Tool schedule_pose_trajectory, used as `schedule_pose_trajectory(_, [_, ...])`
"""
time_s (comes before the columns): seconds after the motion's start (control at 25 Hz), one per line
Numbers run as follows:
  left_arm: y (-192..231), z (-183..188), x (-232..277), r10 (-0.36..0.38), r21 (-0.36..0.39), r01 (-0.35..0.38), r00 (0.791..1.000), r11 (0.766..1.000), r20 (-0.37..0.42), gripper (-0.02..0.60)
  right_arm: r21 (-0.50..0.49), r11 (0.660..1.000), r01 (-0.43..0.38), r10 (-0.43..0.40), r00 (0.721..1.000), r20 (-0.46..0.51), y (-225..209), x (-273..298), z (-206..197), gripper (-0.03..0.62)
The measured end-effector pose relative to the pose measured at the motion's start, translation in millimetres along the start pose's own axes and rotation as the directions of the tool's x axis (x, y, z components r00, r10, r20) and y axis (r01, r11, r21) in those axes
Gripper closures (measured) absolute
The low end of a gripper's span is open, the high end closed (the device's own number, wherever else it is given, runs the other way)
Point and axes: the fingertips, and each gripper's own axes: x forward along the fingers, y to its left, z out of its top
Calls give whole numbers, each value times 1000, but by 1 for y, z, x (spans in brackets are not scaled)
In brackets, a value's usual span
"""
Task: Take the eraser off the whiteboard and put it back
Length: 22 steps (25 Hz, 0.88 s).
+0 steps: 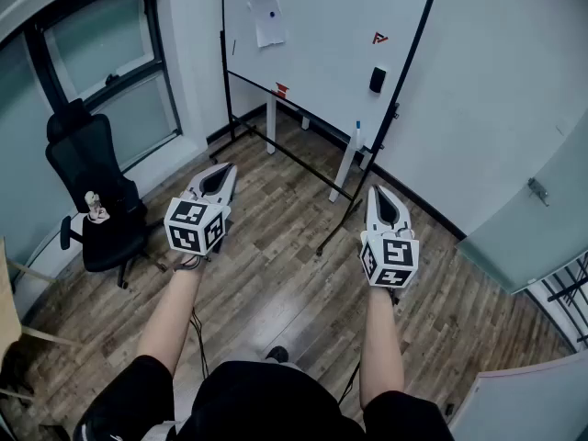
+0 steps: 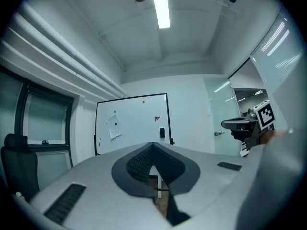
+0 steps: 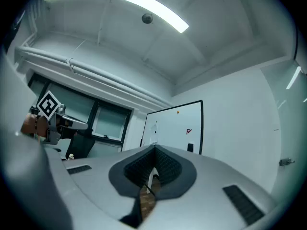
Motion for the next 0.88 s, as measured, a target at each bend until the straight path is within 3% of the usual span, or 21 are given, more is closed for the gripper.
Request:
schedule_pose_trajectory(0.2, [1, 0, 15, -8, 17, 8, 1000, 1000, -11, 563, 1, 1000, 11, -11, 1000, -8, -3, 16, 2, 571])
schedule_pose_trajectory(0.48, [7, -2, 46, -45, -10, 45, 999, 999, -1, 564, -26, 995, 100, -101, 994, -30, -15, 38, -8, 569])
schedule_pose_trajectory(0.88, [45, -26, 161, -139, -56, 139, 990, 989, 2, 563, -61, 985, 163, -167, 984, -67, -44, 130, -36, 568])
